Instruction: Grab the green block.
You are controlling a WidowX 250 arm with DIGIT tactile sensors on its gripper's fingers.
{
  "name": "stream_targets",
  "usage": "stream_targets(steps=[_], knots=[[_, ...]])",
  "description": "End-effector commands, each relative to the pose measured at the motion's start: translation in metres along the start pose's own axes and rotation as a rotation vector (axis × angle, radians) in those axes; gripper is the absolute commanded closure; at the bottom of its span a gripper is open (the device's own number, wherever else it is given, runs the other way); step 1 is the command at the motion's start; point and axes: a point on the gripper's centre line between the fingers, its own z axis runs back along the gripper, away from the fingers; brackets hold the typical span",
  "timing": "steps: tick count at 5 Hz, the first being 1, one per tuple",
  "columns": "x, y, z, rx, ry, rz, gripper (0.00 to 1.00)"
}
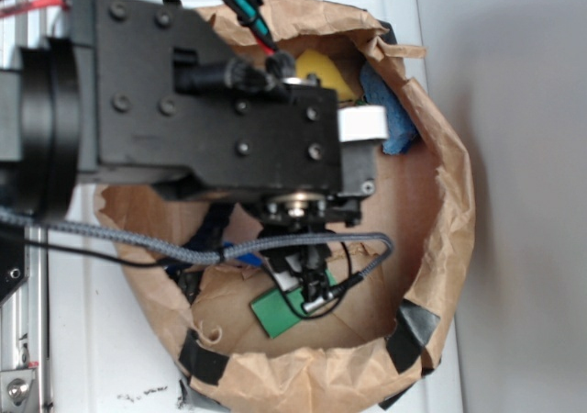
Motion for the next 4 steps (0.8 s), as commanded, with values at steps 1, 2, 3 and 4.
stream_targets(steps=[1,2,3,4], knots=[[-0.030,-0.015,-0.012,-0.061,-0.101,0.006,0.00],[-0.033,-0.033,-0.005,-0.102,-0.086,0.042,0.00],[-0.033,-0.049,-0.007,-0.099,-0.115,0.086,0.00],[-0.032,-0.063,-0.013,-0.077,-0.152,0.113,0.00]])
